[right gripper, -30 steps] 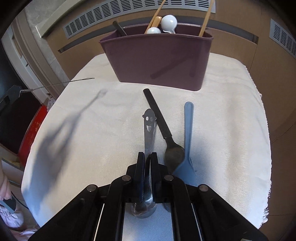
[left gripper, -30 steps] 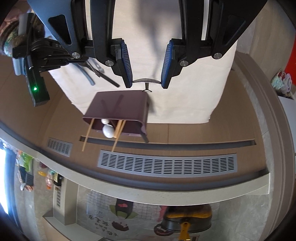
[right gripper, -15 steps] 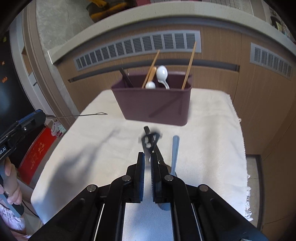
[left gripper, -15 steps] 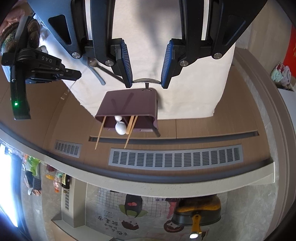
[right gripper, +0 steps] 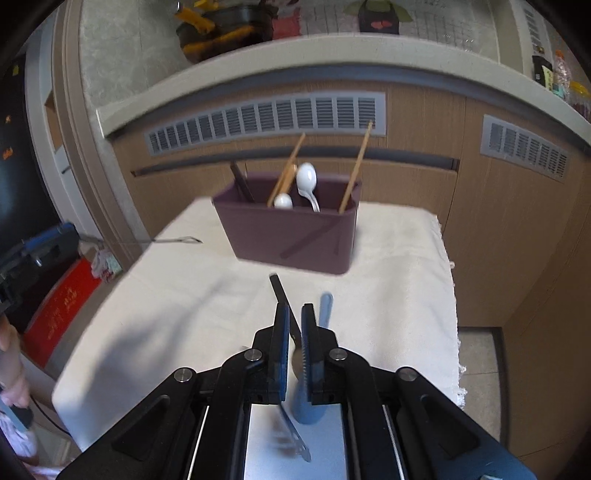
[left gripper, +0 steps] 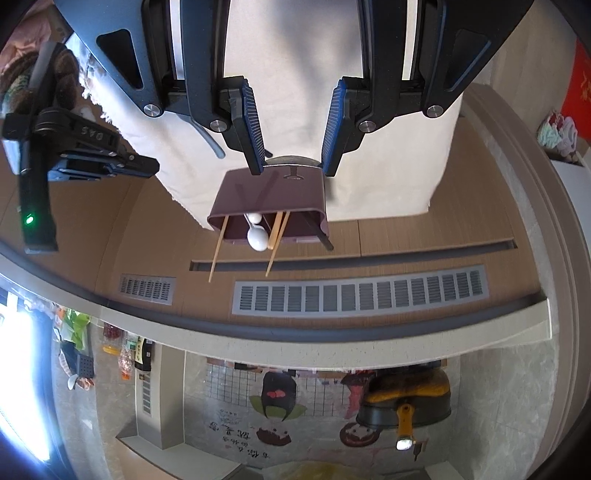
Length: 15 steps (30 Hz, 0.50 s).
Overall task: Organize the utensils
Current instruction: 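Grasp the smiley-face metal utensil with the right gripper and lift it, then grasp the metal shovel scoop with the left gripper while the right holds the smiley spoon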
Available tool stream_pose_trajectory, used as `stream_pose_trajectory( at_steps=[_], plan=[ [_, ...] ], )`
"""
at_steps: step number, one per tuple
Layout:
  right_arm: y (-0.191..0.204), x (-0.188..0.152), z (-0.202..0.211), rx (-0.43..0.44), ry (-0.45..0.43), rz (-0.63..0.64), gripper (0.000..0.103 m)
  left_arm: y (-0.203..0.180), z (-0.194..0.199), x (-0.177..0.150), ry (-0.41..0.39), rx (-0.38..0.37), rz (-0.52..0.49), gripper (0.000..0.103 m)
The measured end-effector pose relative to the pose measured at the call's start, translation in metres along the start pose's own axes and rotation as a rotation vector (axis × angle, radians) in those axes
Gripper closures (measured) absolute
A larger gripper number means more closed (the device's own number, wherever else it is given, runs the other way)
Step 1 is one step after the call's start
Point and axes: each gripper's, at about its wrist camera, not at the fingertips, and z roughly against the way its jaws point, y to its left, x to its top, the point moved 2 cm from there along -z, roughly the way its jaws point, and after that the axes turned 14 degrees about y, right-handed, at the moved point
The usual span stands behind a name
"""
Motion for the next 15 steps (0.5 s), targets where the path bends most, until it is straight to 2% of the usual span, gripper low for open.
stream_pose_trajectory(
  at_steps=[3, 5, 9, 13, 15],
  plan=[
    [0.005, -0.011, -0.020, 0.048, 0.070, 0.057, 0.065, 0.003, -0.006, -0.004, 0.022, -0.005, 0.011, 0.070],
    [0.018, -0.017, -0.035, 0.091, 0.128, 0.141, 0.062, 0.006, -0.012, -0.006, 0.035, -0.009, 0.014, 0.070],
    [0.043, -0.021, -0.065, 0.114, 0.212, 0.268, 0.060, 0.009, -0.020, -0.009, 0.049, -0.016, 0.017, 0.070],
    [0.046, -0.013, -0.100, 0.087, 0.275, 0.263, 0.060, 0.013, -0.026, -0.012, 0.058, -0.018, 0.022, 0.071],
    [0.049, -0.010, -0.106, 0.074, 0.264, 0.267, 0.059, 0.015, -0.029, -0.012, 0.062, -0.017, 0.026, 0.071]
  ],
)
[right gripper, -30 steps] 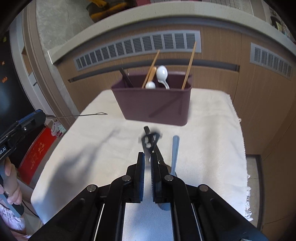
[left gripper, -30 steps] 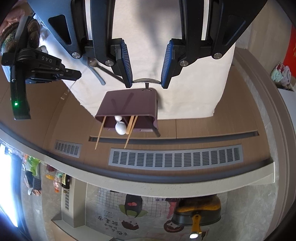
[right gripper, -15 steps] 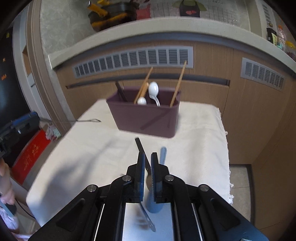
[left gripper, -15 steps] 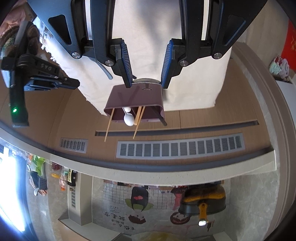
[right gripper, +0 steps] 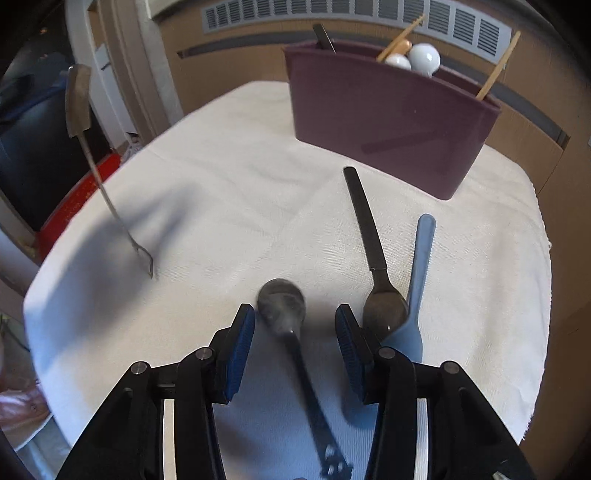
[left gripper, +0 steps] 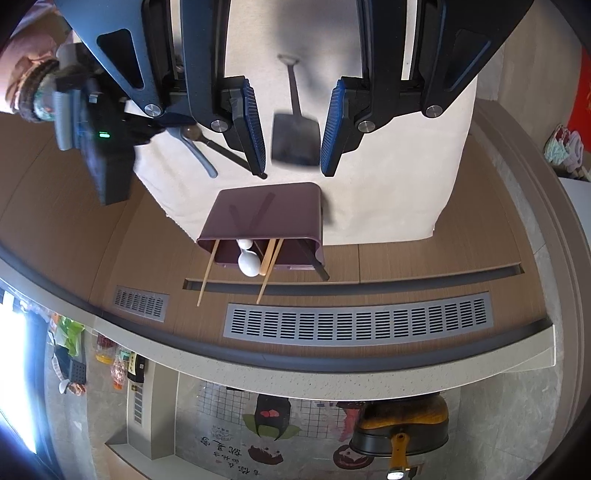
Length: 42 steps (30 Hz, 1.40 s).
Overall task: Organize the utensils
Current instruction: 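Grasp the metal shovel scoop with the left gripper while the right holds the smiley spoon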
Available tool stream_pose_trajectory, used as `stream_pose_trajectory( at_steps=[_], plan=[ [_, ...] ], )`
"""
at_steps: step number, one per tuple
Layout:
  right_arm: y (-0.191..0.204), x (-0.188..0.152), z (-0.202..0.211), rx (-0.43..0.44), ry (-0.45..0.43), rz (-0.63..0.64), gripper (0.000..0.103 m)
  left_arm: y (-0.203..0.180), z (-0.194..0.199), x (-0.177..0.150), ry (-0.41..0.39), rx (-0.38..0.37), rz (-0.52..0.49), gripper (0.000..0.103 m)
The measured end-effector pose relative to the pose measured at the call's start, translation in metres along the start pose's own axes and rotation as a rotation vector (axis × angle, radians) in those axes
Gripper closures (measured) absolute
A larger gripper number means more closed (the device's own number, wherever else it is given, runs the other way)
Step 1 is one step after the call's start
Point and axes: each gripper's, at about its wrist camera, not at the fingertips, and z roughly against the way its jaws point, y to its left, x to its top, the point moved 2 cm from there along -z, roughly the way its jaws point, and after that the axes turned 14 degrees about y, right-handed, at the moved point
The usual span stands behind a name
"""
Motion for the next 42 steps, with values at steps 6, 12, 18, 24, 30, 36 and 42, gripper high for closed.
stream_pose_trajectory(
  at_steps=[6, 12, 18, 24, 30, 36, 42],
  plan=[
    [0.014, -0.003, 0.003, -0.058, 0.010, 0.017, 0.077, 0.006, -0.008, -0.001, 0.024, 0.013, 0.006, 0.072],
    [-0.002, -0.008, 0.032, -0.025, -0.056, -0.075, 0.077, 0.022, -0.031, -0.006, 0.136, 0.075, 0.022, 0.067],
    [-0.016, -0.004, 0.060, -0.028, -0.139, -0.133, 0.077, 0.054, -0.093, -0.006, 0.391, 0.037, 0.195, 0.056],
    [-0.023, -0.002, 0.061, -0.025, -0.170, -0.168, 0.077, 0.081, -0.153, 0.013, 0.573, 0.013, 0.368, 0.056],
    [-0.032, -0.006, 0.062, -0.049, -0.190, -0.206, 0.077, 0.090, -0.194, 0.029, 0.664, 0.125, 0.382, 0.056],
    [-0.033, -0.008, 0.068, -0.050, -0.216, -0.219, 0.077, 0.070, -0.209, 0.034, 0.606, 0.221, 0.229, 0.063],
    [-0.033, -0.016, 0.083, -0.036, -0.272, -0.236, 0.077, 0.047, -0.175, 0.005, 0.419, 0.181, 0.113, 0.070]
  ],
)
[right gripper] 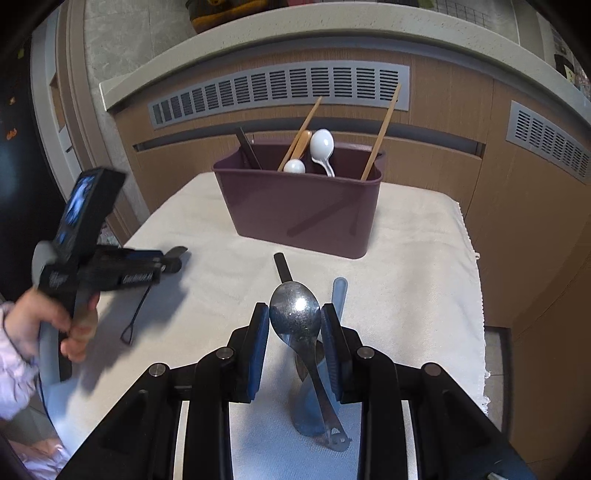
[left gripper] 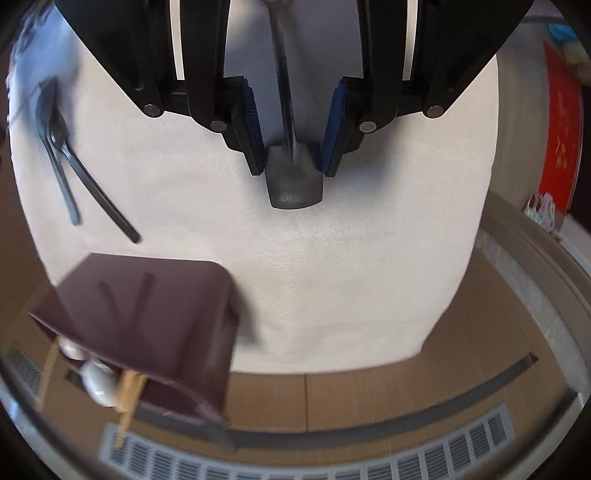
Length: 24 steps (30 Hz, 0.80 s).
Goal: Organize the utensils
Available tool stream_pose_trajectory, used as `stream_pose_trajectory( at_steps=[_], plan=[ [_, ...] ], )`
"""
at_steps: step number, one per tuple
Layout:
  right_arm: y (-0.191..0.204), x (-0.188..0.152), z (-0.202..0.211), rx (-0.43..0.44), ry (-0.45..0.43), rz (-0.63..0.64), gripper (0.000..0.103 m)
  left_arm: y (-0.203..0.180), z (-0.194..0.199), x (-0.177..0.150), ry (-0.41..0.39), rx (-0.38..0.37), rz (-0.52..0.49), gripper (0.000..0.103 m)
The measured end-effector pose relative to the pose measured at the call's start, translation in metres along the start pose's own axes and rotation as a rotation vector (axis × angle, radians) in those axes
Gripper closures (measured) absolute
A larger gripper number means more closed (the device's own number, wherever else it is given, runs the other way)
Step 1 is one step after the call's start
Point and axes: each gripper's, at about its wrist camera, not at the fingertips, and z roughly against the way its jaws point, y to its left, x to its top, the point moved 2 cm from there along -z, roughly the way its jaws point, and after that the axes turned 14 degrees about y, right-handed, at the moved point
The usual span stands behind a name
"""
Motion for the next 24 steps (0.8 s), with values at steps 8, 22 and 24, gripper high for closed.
stream_pose_trajectory(
  at_steps=[8, 22, 24],
  plan=[
    [-0.001, 0.002, 0.020, 0.024, -0.049, -0.031, 0.077, -0.022, 0.081, -0.056, -0.297, -0.057, -0.075, 0.070],
    [0.004, 0.008, 0.038, -0.006, -0.089, -0.012, 0.077, -0.015, 0.119, -0.040, -0.359, -0.111, -0.060, 0.089],
    [0.004, 0.007, 0.038, -0.005, -0.088, -0.013, 0.077, -0.008, 0.108, -0.034, -0.305, -0.121, -0.031, 0.088]
  ],
)
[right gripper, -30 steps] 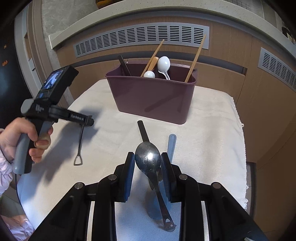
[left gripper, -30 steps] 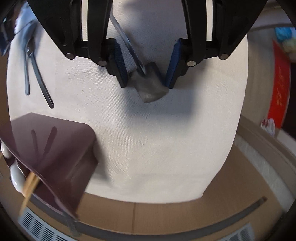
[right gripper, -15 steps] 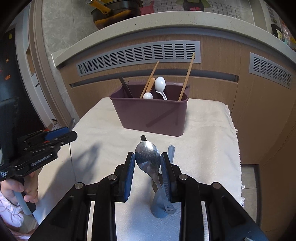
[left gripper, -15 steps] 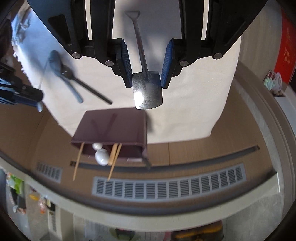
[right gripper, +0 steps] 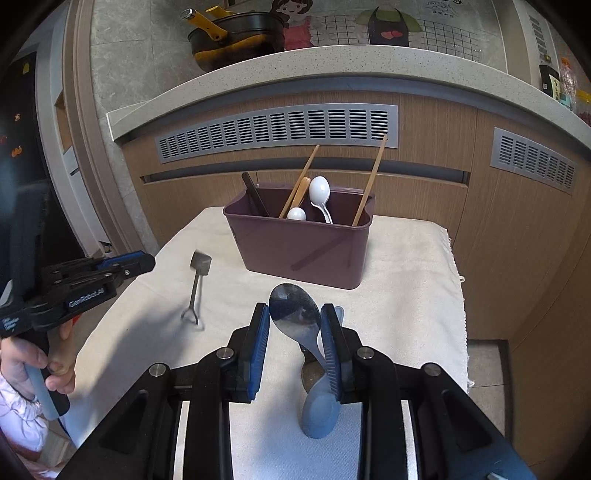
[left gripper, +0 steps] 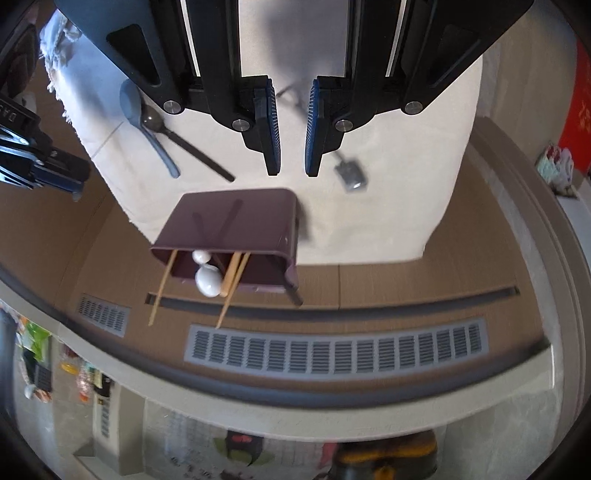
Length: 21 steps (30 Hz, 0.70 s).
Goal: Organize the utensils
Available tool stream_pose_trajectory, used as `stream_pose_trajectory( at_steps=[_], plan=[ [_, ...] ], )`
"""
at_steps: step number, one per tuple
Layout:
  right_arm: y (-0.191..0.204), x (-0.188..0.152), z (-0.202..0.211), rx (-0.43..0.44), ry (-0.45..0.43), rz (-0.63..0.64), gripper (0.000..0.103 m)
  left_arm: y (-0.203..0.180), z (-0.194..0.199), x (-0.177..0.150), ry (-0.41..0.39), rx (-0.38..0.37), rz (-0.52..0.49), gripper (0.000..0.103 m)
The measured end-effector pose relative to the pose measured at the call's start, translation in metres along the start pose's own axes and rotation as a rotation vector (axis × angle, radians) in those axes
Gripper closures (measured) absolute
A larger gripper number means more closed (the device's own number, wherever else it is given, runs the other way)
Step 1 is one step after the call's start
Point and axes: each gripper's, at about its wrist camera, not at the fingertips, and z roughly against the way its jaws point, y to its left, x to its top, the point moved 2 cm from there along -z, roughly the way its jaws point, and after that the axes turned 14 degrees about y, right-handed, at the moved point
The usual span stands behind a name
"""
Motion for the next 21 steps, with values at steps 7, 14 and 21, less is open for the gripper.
stream_pose_trajectory(
  at_steps=[7, 14, 21],
  plan=[
    [0.000, 0.003, -0.012, 0.002, 0.020, 0.000, 0.077, 0.061, -0.058, 0.010, 0.266, -0.006, 0.248, 0.061],
    [-0.002, 0.005, -0.018, -0.012, 0.023, 0.000, 0.077, 0.069, -0.129, 0.044, 0.481, -0.110, 0.355, 0.059],
    [-0.009, 0.004, -0.025, -0.015, 0.035, -0.017, 0.077, 0.046, -0.164, 0.081, 0.520, 0.054, 0.310, 0.050]
  ],
)
